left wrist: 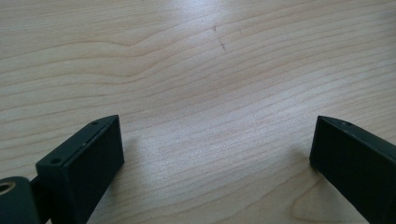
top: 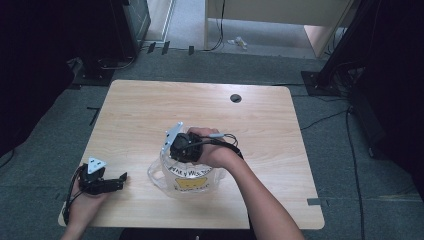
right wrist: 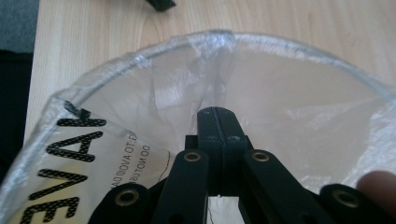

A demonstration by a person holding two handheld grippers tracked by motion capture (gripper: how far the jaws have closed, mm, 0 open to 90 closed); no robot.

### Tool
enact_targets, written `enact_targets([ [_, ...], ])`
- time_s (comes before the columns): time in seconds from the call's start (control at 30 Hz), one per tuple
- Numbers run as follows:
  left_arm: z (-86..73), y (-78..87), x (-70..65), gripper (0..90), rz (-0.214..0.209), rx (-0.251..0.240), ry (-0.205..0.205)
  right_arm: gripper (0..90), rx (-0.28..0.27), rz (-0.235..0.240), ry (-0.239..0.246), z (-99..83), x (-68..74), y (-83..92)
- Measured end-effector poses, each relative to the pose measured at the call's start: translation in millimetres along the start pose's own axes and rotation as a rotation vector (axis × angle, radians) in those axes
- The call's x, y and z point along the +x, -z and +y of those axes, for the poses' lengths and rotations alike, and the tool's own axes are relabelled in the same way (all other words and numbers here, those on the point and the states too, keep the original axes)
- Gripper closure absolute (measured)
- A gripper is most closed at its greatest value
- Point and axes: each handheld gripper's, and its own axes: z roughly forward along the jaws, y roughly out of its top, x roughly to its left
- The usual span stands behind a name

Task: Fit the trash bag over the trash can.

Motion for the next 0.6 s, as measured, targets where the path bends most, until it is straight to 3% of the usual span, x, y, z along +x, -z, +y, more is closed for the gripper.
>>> enact_targets([
  [0.37,0.2,-0.4,-0.4,2.2,-0.004,-0.001,-0.001,90.0,0.118,0.053,0.04,9.3,-1.7,-22.5],
  [0.6,0.3,-0.6,-0.5,2.3,-0.006,-0.002,-0.005,90.0,0.172,0.103,0.032,5.2,-4.9,-51.1],
])
